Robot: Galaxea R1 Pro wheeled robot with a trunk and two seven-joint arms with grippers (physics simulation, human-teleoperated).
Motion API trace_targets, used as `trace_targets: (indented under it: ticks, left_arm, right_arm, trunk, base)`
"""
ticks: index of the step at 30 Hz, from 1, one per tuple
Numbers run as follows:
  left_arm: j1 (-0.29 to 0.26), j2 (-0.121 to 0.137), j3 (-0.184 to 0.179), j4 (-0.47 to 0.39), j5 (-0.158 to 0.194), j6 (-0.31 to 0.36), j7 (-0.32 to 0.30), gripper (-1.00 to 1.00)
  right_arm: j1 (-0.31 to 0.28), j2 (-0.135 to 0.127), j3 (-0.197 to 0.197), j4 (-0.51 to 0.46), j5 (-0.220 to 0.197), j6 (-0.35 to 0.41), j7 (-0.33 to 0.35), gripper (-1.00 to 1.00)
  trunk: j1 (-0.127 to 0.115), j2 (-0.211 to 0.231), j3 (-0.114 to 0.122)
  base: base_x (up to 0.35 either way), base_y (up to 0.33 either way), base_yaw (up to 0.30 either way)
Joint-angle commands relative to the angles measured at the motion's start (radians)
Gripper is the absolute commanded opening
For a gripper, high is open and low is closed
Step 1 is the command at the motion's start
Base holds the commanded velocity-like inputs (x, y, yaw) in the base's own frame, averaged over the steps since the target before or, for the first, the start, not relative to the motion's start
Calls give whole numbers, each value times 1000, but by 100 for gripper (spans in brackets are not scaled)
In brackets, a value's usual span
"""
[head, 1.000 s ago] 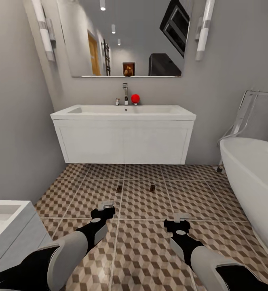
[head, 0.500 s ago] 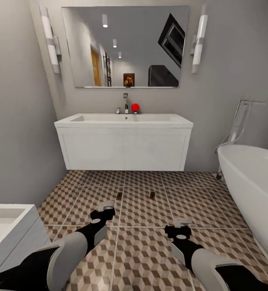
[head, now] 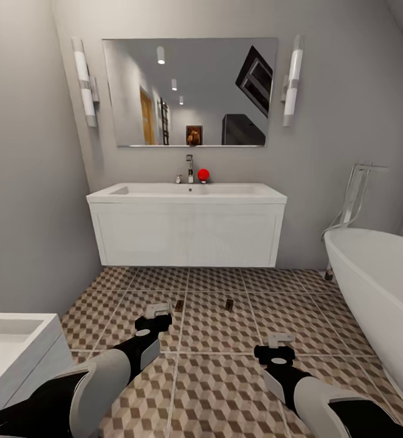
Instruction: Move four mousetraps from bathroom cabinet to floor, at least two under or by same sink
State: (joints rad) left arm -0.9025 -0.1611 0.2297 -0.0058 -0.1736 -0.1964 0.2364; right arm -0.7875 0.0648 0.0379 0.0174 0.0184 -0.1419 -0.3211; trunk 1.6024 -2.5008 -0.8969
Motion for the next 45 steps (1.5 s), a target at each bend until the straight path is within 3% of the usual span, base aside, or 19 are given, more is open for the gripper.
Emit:
trace_targets:
  ticks: [1, 5, 13, 29, 37, 45]
  left_arm:
    - [0, 0, 8, 1, -10, -3, 4, 100]
    - [2, 2, 8, 1, -10, 2, 4, 100]
    - [20, 17, 8, 1, -10, 24, 4, 100]
    - [84, 51, 9, 1, -9, 43, 0, 100]
    - [131, 60, 10, 1, -4, 57, -1, 100]
    - [182, 67, 11, 1, 29, 62, -1, 100]
  right_arm:
    - [2, 0, 3, 5, 2, -2, -5, 100]
    - [10, -2, 3, 10, 2, -1, -5, 100]
    - [19, -15, 3, 13, 2, 1, -4, 100]
    - [26, -73, 2, 16, -1, 3, 2, 100]
    - [87, -95, 2, 16, -3, 3, 2, 100]
    - [164, -108, 2, 16, -4, 3, 4, 100]
  trunk:
    - [-1, 0, 3]
    - [-2, 1, 18]
    - [-33, 57, 43]
    - [-94, 169, 94]
    - [-125, 225, 119]
    - [-156, 281, 144]
  base:
    - [0, 0, 0]
    - [0, 0, 0]
    - [0, 0, 0]
    - [0, 0, 0]
    - [0, 0, 0]
    - [0, 0, 0]
